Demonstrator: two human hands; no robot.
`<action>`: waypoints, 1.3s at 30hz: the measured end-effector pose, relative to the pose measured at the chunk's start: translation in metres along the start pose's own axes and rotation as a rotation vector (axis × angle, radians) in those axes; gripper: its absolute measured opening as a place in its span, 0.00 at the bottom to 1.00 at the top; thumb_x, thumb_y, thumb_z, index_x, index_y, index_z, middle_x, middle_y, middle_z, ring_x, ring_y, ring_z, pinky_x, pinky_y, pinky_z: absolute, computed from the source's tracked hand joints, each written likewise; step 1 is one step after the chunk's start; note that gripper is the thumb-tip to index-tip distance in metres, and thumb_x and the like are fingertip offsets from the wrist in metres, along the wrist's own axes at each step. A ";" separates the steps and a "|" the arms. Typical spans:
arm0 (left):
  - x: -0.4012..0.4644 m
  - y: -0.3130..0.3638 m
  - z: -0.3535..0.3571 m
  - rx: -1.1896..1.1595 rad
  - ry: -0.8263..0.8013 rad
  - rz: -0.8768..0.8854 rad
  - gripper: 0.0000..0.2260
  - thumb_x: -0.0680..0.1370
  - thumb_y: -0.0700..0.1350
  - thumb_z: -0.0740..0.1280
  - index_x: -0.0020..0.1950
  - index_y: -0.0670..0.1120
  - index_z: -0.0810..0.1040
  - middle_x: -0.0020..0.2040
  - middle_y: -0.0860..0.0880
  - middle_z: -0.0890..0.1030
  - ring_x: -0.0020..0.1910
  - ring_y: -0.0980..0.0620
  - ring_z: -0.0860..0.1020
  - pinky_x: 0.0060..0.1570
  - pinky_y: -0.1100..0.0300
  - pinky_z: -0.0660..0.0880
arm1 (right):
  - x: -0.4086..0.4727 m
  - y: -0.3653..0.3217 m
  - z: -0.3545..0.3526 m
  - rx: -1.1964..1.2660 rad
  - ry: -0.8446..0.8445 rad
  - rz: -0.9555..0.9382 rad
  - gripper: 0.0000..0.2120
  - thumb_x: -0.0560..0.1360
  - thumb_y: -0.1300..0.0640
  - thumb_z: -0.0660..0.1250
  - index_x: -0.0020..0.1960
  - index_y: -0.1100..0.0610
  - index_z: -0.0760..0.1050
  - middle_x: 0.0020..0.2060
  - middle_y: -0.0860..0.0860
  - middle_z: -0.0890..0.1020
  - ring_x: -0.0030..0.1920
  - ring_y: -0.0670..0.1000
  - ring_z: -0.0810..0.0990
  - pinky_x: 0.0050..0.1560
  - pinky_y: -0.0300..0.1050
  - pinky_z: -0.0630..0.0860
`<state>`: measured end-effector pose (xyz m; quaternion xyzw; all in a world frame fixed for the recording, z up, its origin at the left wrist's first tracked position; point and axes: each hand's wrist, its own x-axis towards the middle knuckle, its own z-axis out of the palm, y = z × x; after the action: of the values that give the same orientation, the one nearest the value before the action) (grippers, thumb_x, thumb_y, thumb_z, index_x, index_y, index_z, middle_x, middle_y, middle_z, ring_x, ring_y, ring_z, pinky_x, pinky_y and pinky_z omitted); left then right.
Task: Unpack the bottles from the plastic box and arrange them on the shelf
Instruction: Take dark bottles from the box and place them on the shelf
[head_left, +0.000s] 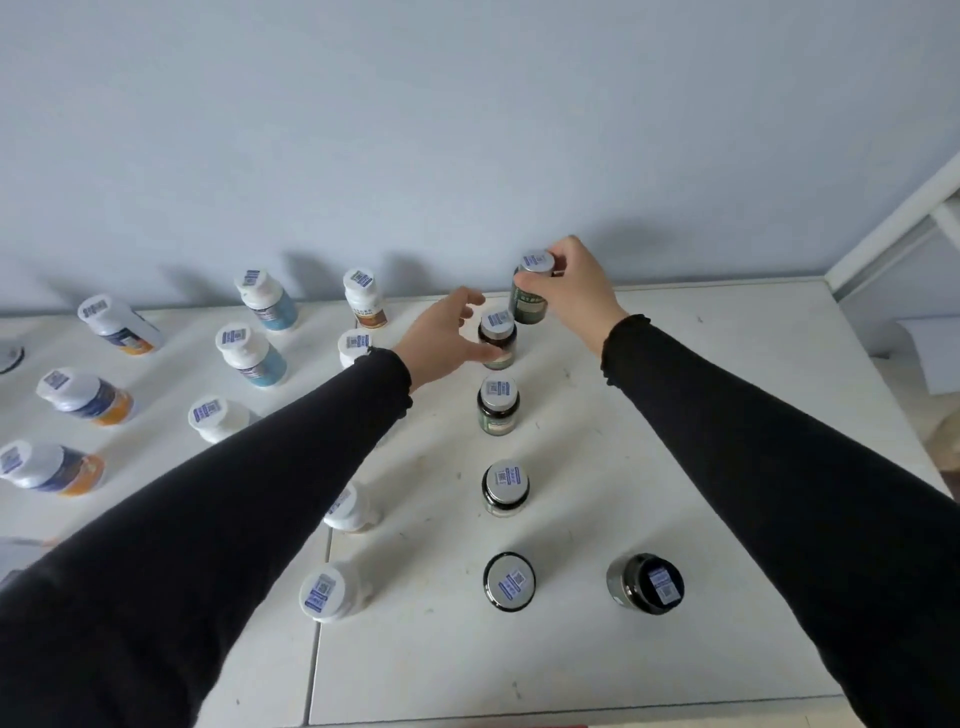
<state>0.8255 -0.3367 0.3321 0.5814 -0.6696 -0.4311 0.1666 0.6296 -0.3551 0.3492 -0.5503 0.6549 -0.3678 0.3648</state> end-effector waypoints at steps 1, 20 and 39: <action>-0.004 -0.001 -0.006 0.116 0.006 0.004 0.29 0.71 0.48 0.78 0.69 0.51 0.71 0.63 0.50 0.74 0.62 0.50 0.73 0.57 0.55 0.72 | 0.010 0.000 0.008 -0.022 -0.025 -0.004 0.18 0.72 0.51 0.75 0.54 0.57 0.71 0.43 0.46 0.76 0.44 0.48 0.76 0.49 0.47 0.74; -0.088 -0.004 -0.041 0.396 0.234 0.063 0.21 0.75 0.51 0.72 0.67 0.52 0.75 0.64 0.51 0.76 0.62 0.49 0.72 0.55 0.58 0.66 | -0.008 -0.033 0.026 -0.153 0.046 -0.335 0.13 0.75 0.51 0.68 0.59 0.53 0.75 0.56 0.45 0.78 0.60 0.50 0.74 0.57 0.43 0.70; -0.582 -0.232 -0.172 0.540 0.729 -0.470 0.24 0.75 0.50 0.72 0.70 0.51 0.73 0.66 0.49 0.77 0.64 0.46 0.73 0.60 0.51 0.71 | -0.392 -0.228 0.354 -0.439 -0.785 -1.044 0.17 0.76 0.49 0.70 0.62 0.55 0.76 0.57 0.51 0.79 0.60 0.55 0.73 0.54 0.43 0.66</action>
<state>1.2536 0.1449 0.4134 0.8513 -0.5066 -0.0376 0.1315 1.0955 -0.0242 0.4152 -0.9474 0.1826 -0.1275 0.2300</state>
